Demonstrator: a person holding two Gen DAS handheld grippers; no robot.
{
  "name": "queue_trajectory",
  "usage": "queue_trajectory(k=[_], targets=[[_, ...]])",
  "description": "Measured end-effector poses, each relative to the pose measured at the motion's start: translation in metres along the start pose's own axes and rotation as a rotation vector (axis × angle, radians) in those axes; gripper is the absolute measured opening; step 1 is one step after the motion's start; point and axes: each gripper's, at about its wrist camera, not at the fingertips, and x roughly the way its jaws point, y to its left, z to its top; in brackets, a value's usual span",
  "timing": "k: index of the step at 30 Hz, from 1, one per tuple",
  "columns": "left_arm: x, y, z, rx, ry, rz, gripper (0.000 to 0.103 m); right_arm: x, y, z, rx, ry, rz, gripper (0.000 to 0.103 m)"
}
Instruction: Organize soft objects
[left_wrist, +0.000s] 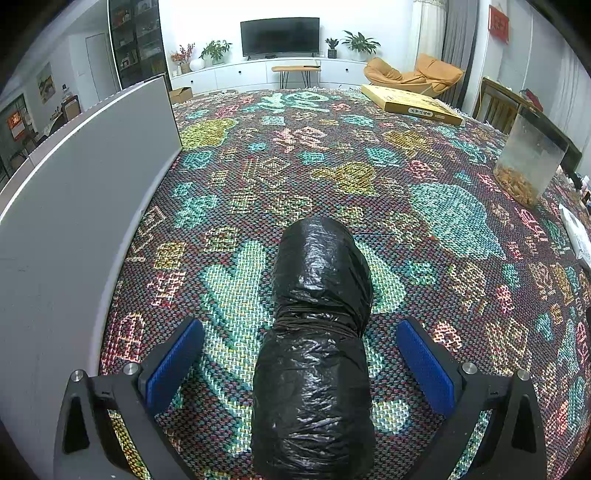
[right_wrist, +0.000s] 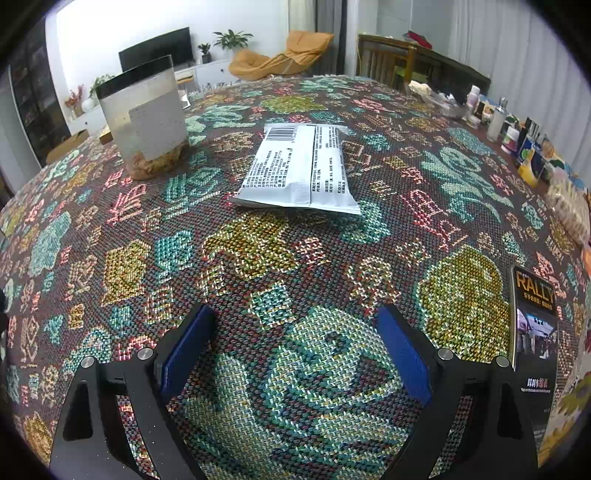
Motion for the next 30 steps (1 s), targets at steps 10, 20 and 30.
queue_trajectory(k=[10,20,30], targets=[[0.004,0.013,0.019,0.038,0.165,-0.124,0.103,0.002,0.0,-0.001,0.0,0.0,0.0,0.092],[0.004,-0.005,0.018,0.138,0.237,-0.109,0.1,0.013,-0.031,0.04,0.118,0.146,0.189,0.093],[-0.017,0.005,0.017,0.13,0.133,-0.156,0.037,0.082,-0.013,0.119,0.081,0.333,0.044,0.077]])
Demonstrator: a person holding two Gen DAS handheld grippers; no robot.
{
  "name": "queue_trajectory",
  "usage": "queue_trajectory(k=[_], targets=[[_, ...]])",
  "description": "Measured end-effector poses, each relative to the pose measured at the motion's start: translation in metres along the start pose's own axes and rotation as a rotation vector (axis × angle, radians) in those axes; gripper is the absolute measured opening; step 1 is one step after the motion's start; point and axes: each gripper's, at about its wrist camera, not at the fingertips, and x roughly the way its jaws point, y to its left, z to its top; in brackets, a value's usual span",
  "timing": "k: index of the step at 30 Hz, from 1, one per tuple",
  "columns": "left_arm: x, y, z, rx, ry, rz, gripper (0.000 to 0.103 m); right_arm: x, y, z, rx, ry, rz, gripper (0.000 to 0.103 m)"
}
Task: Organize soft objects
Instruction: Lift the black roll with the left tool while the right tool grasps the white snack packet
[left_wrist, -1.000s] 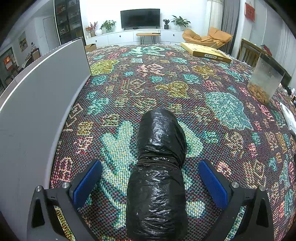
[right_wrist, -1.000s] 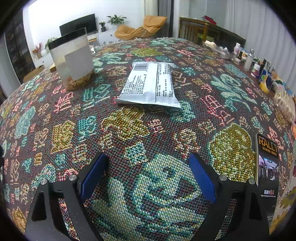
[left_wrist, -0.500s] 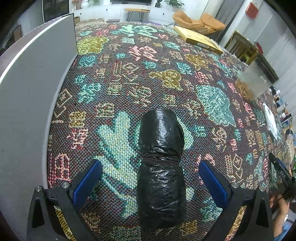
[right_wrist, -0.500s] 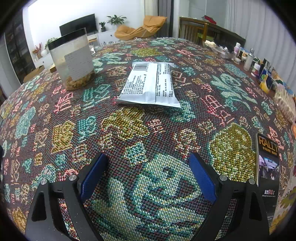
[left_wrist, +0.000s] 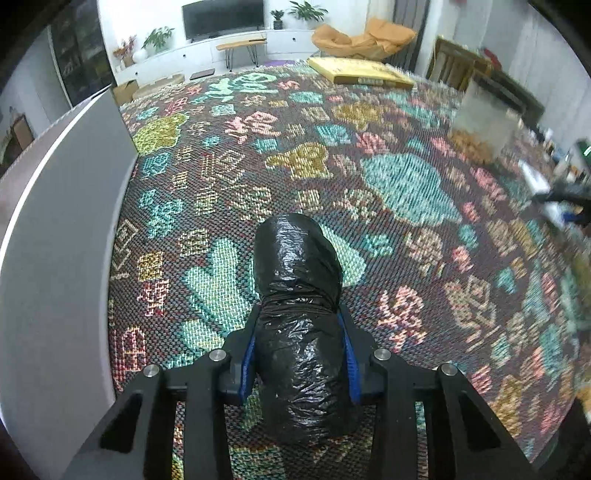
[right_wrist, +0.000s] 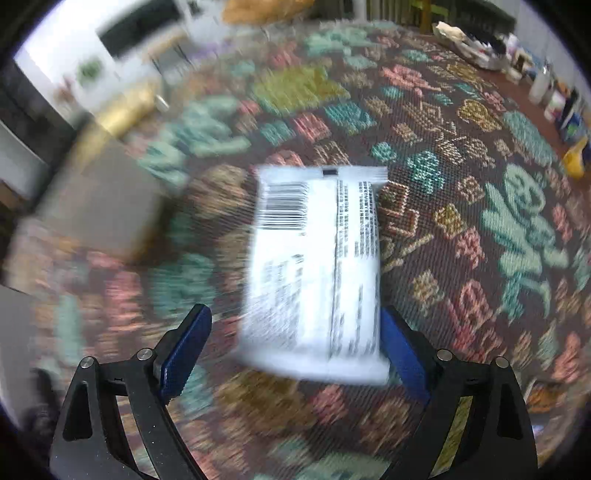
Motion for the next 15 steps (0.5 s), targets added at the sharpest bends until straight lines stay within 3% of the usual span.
queue_trajectory(k=[1,2,5,11,15], targets=[[-0.006,0.002,0.0,-0.02,-0.016,-0.014,0.037,-0.002,-0.001,0.006,0.0,-0.022,-0.016,0.067],[-0.01,0.005,0.001,-0.035,-0.031,-0.027,0.037,-0.005,-0.002,0.011,0.0,-0.028,-0.011,0.065],[-0.022,0.006,0.014,-0.073,-0.077,-0.075,0.037,-0.026,-0.003,0.029,0.014,-0.106,0.062,0.064],[-0.054,-0.001,0.056,-0.089,-0.16,-0.142,0.037,-0.103,0.046,0.067,-0.147,-0.294,0.116,0.064],[-0.078,0.001,0.071,-0.089,-0.2,-0.165,0.037,-0.148,0.093,0.068,-0.291,-0.323,0.175,0.064]])
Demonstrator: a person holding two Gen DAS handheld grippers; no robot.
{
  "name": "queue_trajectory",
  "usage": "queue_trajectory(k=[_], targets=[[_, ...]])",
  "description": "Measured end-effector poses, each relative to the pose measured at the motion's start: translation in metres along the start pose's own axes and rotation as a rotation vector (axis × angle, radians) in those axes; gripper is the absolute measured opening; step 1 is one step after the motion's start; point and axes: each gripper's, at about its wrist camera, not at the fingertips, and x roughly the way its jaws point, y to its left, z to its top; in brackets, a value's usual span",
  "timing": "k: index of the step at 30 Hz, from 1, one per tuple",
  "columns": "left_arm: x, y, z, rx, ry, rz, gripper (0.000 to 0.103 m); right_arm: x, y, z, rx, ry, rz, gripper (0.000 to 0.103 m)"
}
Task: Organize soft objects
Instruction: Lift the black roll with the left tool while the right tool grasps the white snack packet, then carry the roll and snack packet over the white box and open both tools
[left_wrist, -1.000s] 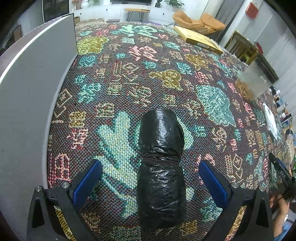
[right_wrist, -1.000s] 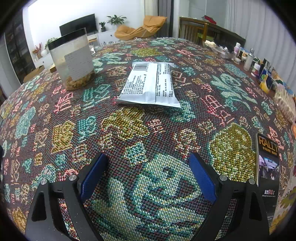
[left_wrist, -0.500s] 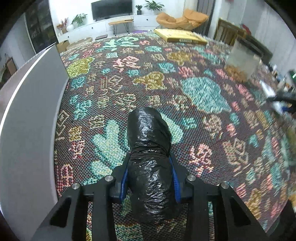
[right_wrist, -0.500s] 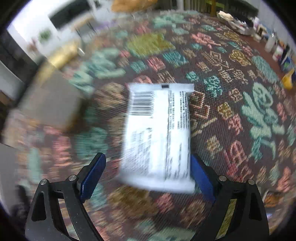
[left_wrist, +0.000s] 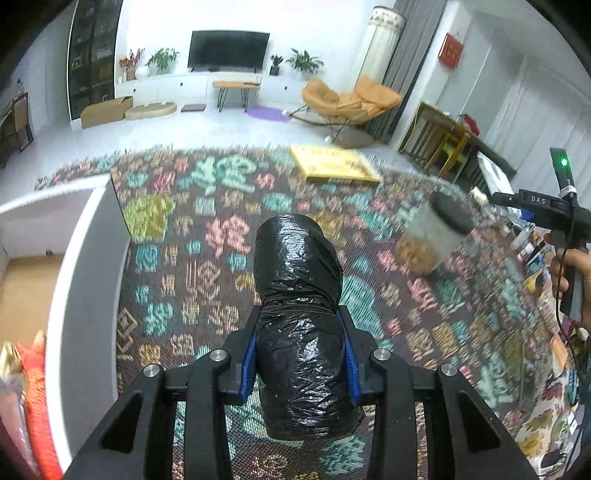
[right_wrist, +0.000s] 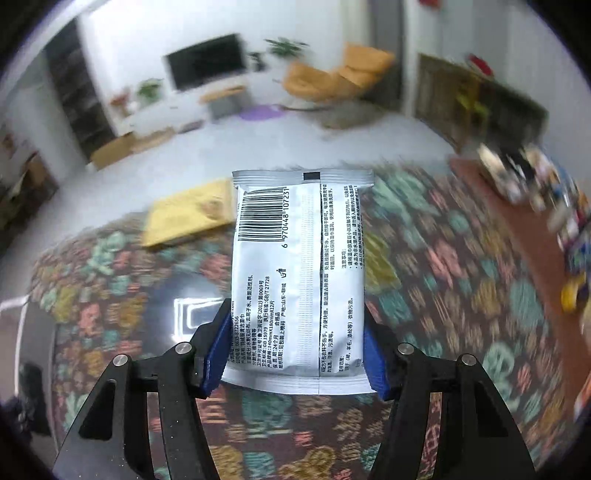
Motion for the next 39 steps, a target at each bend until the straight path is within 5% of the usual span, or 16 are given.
queue_trajectory(k=[4,10,16,21,26,29,31,36,39], targets=[[-0.033,0.011,0.006,-0.035,-0.041,-0.052,0.037,-0.033,0.069,-0.007,-0.098,0.0,0.091,0.064],[-0.106,0.058,-0.009,-0.066,-0.091,-0.05,0.037,-0.075,0.207,-0.058,-0.186,0.034,0.361,0.064],[-0.179,0.136,-0.043,-0.073,-0.105,0.118,0.037,-0.093,0.335,-0.117,-0.239,0.114,0.584,0.065],[-0.213,0.199,-0.085,-0.118,-0.084,0.284,0.037,-0.088,0.41,-0.166,-0.292,0.188,0.657,0.065],[-0.219,0.237,-0.119,-0.163,-0.045,0.41,0.041,-0.066,0.45,-0.203,-0.28,0.32,0.785,0.087],[-0.229,0.24,-0.13,-0.181,-0.083,0.427,0.064,-0.071,0.45,-0.21,-0.316,0.295,0.778,0.087],[-0.242,0.234,-0.137,-0.171,-0.144,0.449,0.091,-0.082,0.444,-0.211,-0.35,0.235,0.722,0.087],[-0.27,0.213,-0.147,-0.151,-0.263,0.587,0.103,-0.106,0.436,-0.221,-0.446,0.124,0.599,0.087],[-0.27,0.199,-0.15,-0.187,-0.242,0.661,0.103,-0.117,0.44,-0.227,-0.488,0.101,0.545,0.087]])
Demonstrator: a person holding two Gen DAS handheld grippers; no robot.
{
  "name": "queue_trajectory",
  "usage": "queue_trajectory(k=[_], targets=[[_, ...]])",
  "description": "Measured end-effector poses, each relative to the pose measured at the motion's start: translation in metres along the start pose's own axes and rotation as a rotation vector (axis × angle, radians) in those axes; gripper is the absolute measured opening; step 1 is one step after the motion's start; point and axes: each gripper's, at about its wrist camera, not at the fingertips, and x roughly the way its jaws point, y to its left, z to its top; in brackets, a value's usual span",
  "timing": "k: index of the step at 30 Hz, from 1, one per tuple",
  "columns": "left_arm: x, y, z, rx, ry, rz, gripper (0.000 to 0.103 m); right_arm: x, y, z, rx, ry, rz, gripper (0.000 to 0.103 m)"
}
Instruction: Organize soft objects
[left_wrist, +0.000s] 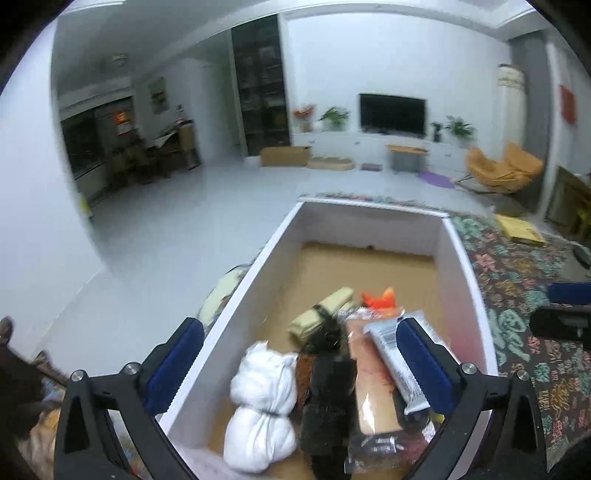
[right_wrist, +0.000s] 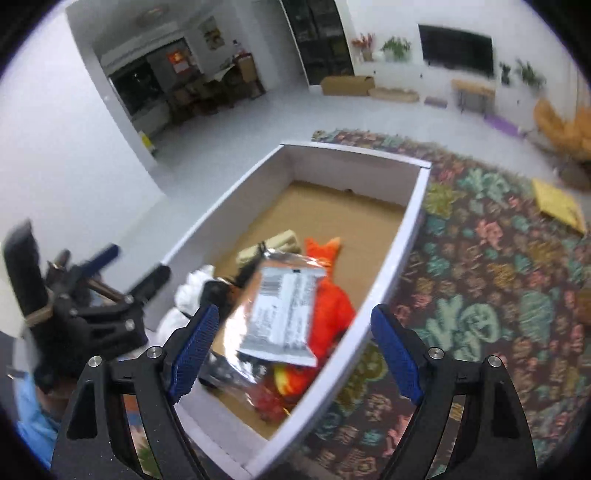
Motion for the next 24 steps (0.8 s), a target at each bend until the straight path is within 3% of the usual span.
queue_trajectory(k=[4,7,13,24], targets=[[-0.001,-0.015,-0.01,0.008,0.123,-0.026,0.103,-0.001,0.014,-0.015,-0.027,0.03,-0.066,0.087],[-0.009,-0.021,-0.018,0.011,0.159,-0.024,0.103,-0.005,0.021,-0.021,-0.041,0.046,-0.1,0.087],[-0.024,-0.02,-0.02,-0.018,0.144,0.001,0.103,-0.008,0.032,-0.024,-0.08,0.056,-0.154,0.087],[-0.021,-0.011,-0.02,-0.051,0.153,0.01,0.103,-0.01,0.033,-0.026,-0.062,0.071,-0.163,0.087]])
